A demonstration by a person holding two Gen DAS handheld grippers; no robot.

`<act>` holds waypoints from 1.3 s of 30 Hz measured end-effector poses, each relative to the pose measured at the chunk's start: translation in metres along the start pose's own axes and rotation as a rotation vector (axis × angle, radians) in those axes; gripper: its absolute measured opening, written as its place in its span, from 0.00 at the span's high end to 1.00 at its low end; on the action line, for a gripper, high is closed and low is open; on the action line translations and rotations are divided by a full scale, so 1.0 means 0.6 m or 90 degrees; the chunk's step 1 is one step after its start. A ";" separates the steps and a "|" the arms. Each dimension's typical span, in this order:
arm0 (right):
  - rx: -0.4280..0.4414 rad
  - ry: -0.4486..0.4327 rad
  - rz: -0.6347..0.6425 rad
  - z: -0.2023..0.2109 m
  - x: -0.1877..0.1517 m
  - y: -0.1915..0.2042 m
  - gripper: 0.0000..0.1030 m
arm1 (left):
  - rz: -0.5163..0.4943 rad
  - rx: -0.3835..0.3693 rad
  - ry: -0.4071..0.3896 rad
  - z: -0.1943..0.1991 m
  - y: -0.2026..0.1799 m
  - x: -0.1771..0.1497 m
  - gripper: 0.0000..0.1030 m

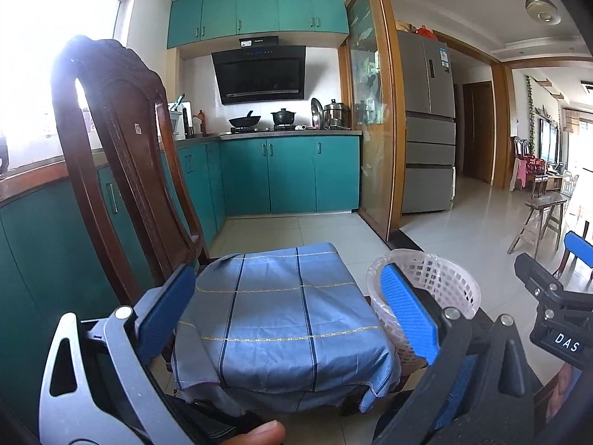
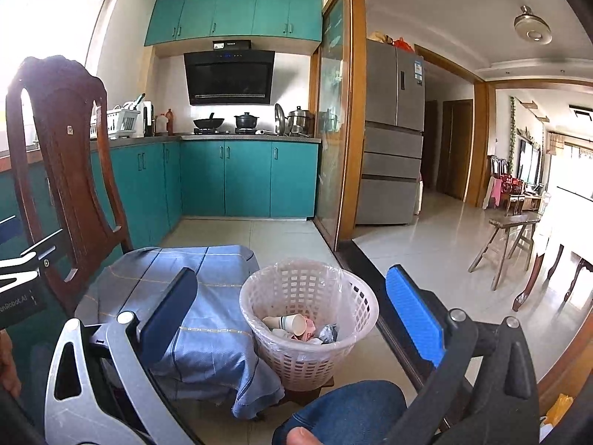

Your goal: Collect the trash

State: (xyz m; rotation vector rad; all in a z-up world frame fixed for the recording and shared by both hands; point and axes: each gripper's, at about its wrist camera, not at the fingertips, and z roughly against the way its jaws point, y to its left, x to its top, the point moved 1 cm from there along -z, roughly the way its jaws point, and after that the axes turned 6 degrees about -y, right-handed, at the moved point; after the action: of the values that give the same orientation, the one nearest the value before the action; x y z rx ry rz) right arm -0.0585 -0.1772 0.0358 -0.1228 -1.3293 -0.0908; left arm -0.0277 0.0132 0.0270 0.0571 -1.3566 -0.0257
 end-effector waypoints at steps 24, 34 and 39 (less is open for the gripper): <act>-0.003 0.001 -0.004 0.007 -0.002 -0.002 0.03 | -0.010 -0.003 0.006 -0.002 -0.009 -0.004 0.03; 0.000 0.007 -0.003 -0.002 -0.012 -0.005 0.03 | -0.001 0.005 0.009 -0.008 -0.004 -0.011 0.03; 0.002 0.007 0.000 -0.003 -0.014 -0.002 0.03 | -0.002 0.004 0.009 -0.006 -0.007 -0.010 0.03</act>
State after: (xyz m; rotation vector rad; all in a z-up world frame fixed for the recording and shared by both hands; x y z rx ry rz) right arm -0.0591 -0.1785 0.0275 -0.1195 -1.3183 -0.0888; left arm -0.0253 0.0095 0.0199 0.0648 -1.3420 -0.0234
